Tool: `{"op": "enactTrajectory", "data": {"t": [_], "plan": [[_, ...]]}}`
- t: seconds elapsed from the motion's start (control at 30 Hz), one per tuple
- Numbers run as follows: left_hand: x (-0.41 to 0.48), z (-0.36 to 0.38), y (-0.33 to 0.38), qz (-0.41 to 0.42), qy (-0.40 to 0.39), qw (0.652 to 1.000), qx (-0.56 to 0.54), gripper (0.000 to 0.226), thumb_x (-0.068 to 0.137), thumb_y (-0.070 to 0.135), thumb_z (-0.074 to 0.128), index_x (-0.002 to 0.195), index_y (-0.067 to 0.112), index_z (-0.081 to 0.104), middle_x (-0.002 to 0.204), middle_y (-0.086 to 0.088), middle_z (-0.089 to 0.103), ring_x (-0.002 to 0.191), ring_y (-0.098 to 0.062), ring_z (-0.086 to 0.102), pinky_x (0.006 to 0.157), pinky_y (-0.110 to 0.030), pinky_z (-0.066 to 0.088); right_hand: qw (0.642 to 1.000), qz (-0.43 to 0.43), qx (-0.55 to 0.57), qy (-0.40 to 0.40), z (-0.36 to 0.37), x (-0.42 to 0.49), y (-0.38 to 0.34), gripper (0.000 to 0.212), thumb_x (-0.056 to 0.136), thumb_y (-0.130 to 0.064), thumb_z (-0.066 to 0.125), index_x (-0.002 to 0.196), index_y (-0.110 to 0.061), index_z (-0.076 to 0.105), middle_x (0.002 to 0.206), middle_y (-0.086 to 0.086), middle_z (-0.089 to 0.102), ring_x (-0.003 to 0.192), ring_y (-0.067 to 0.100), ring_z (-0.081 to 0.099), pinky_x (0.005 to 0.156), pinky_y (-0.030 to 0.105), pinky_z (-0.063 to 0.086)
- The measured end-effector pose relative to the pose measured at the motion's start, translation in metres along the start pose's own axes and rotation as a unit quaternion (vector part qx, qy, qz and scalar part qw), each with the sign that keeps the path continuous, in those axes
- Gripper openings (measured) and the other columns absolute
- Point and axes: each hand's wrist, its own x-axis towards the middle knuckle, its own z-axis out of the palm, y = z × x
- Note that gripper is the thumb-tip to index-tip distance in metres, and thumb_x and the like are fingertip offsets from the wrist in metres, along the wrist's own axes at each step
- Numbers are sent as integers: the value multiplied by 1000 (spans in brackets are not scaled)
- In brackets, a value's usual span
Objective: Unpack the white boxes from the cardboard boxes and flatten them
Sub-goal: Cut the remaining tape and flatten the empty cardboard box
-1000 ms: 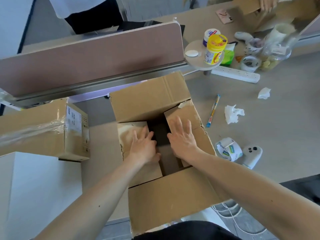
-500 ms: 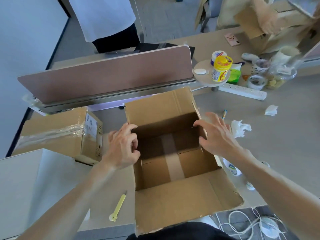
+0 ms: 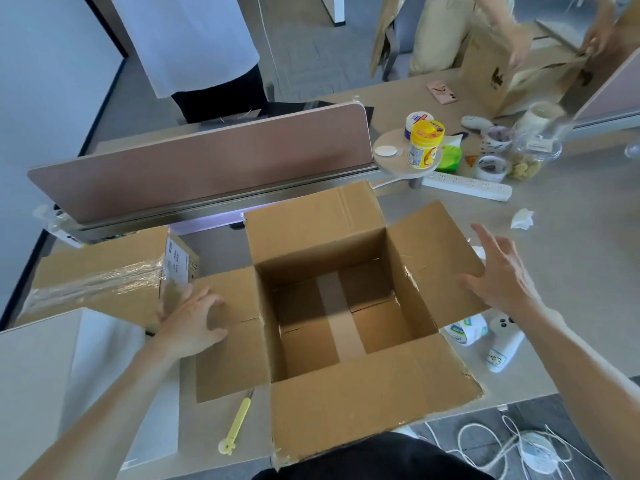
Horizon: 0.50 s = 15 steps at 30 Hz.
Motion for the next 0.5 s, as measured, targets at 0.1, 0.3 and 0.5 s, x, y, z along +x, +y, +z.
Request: {"op": "enactTrajectory", "data": {"t": [0.1,0.3,0.5], "plan": [[14,4,8,-23,-44,998,-26,65,86,37,65,145,31,38,160,-2,25,150,-25,16,118,-57,16,996,61,32,62,20,-26,11,91,73,-20,81,145,-31,26,120,18,43,112,39,45,93,50,42],[46,-6,53,-52,8,991,-125,67,95,51,54,151,21,33,155,-5,38,141,-31,36,115,-48,28,970,183,105,124,51,-69,14,84,73,-28,84,138,-11,33,123,22,48,118,40,45,101,49,38],[92,-4,70,-55,-5,969,-239,58,92,63,53,109,8,60,114,-9,62,110,-31,56,95,-43,45,878,360,313,37,61,-88,-4,72,75,-44,80,123,-16,34,101,10,57,73,21,59,69,36,49]]}}
